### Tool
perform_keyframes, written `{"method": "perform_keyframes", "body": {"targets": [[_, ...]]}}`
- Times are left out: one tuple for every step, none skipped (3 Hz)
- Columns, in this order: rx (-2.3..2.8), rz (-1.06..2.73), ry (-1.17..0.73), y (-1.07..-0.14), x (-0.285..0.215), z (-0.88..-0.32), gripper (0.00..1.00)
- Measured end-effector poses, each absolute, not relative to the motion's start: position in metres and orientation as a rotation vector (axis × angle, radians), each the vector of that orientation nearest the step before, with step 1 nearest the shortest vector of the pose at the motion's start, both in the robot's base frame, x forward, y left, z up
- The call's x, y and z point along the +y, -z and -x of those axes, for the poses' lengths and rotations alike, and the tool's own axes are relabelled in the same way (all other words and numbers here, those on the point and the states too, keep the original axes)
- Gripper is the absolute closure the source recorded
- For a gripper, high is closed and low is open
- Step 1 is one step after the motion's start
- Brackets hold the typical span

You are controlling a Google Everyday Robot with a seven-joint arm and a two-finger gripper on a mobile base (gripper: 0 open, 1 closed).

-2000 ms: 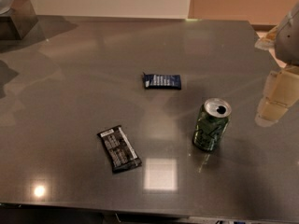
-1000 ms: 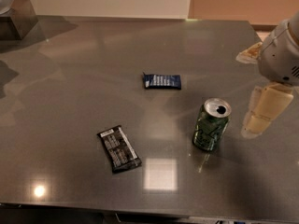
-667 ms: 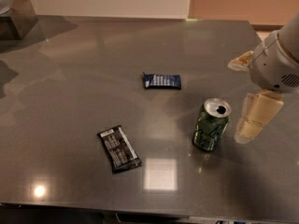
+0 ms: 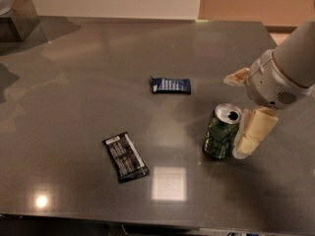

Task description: Move green can near rxbar chocolate

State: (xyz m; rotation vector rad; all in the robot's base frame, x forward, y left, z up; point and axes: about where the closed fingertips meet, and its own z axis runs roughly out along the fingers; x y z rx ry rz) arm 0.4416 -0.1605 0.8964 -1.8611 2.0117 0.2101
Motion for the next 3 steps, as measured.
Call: {"method": "perform_keyframes", "body": {"targets": [[1.993,1.877,-0.258,-0.892,-0.151,-0.441,0.19],[1.976,1.888,-0.299,-0.896,-0.145,-0.437,0.41],[1.963,1.893,-0.350,-0.903,-0.137,-0.434,0.66]]}}
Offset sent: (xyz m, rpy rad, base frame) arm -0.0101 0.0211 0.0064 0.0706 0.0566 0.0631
